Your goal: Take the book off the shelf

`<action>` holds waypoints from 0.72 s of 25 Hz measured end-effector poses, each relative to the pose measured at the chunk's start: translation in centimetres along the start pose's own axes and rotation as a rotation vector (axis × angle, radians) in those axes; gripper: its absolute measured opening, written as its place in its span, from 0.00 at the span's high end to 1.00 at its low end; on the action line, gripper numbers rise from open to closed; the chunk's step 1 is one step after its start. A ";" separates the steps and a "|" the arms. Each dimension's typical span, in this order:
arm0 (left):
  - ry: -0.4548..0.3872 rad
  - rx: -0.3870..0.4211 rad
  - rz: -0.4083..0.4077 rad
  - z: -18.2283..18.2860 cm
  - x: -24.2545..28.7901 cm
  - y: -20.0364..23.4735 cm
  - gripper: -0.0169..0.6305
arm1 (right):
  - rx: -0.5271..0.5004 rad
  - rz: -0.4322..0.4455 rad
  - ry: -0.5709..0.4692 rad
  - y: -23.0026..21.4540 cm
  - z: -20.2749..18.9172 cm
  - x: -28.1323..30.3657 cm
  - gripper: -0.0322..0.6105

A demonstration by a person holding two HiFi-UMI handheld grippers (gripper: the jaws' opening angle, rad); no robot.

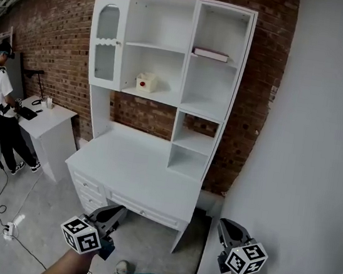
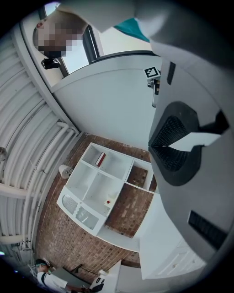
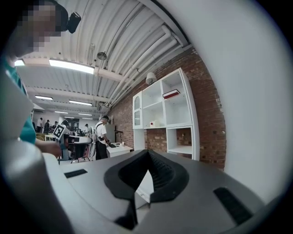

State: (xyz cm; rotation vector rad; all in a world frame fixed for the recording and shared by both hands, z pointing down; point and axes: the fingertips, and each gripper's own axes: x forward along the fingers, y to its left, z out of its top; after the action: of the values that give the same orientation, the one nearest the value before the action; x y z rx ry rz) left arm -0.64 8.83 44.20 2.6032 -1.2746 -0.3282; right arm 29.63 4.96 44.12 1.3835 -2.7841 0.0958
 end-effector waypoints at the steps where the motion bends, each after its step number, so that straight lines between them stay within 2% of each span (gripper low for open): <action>1: -0.004 -0.006 -0.004 0.0 0.5 0.9 0.95 | 0.000 -0.004 -0.001 -0.3 -0.1 0.9 0.92; 7: -0.004 0.003 -0.086 1.0 5.2 8.4 0.95 | -0.023 -0.052 -0.023 -1.7 0.2 8.2 0.92; 13: 0.010 -0.002 -0.173 5.0 11.5 18.6 0.95 | -0.026 -0.122 -0.048 -2.7 2.1 18.1 0.92; 18: 0.027 0.043 -0.245 8.9 16.0 25.1 0.95 | -0.034 -0.168 -0.097 -3.7 5.1 25.3 0.92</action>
State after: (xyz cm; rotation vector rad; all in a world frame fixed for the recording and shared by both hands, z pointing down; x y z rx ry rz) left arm -12.39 -19.81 41.53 2.7952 -0.9652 -0.3084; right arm 17.29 -17.74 40.59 1.6480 -2.7158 -0.0225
